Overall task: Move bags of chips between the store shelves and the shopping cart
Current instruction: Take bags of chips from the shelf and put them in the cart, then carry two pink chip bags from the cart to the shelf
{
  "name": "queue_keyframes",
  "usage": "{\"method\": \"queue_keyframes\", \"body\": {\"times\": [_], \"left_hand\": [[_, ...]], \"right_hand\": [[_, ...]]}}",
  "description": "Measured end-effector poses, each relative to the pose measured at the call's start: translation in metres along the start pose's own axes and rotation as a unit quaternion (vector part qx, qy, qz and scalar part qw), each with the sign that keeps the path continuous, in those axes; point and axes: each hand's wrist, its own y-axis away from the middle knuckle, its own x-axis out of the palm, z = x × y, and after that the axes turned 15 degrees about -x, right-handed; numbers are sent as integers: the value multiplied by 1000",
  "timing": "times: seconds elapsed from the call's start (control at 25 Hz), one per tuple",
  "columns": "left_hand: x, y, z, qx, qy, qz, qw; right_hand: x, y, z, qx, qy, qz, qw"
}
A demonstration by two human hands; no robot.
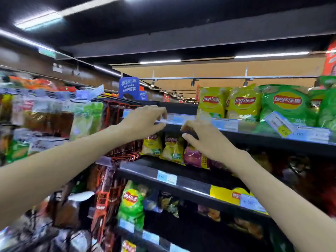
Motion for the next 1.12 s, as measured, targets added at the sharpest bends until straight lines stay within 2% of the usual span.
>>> {"method": "queue_keyframes", "body": {"times": [0.2, 0.32, 0.44, 0.6, 0.84, 1.12], "left_hand": [[-23, 145, 62, -77, -113, 80, 987], [-42, 225, 99, -148, -166, 151, 963], [-70, 311, 134, -231, -196, 183, 935], [-104, 424, 174, -328, -231, 188, 897], [-158, 583, 222, -470, -189, 193, 840], [-241, 716, 276, -540, -214, 181, 794]], "right_hand": [[65, 10, 97, -76, -53, 68, 993], [104, 4, 156, -125, -99, 98, 982], [137, -5, 231, -183, -160, 126, 962], [169, -11, 341, -231, -226, 155, 933], [221, -1, 511, -262, -304, 186, 897], [251, 8, 680, -267, -347, 226, 870]]}}
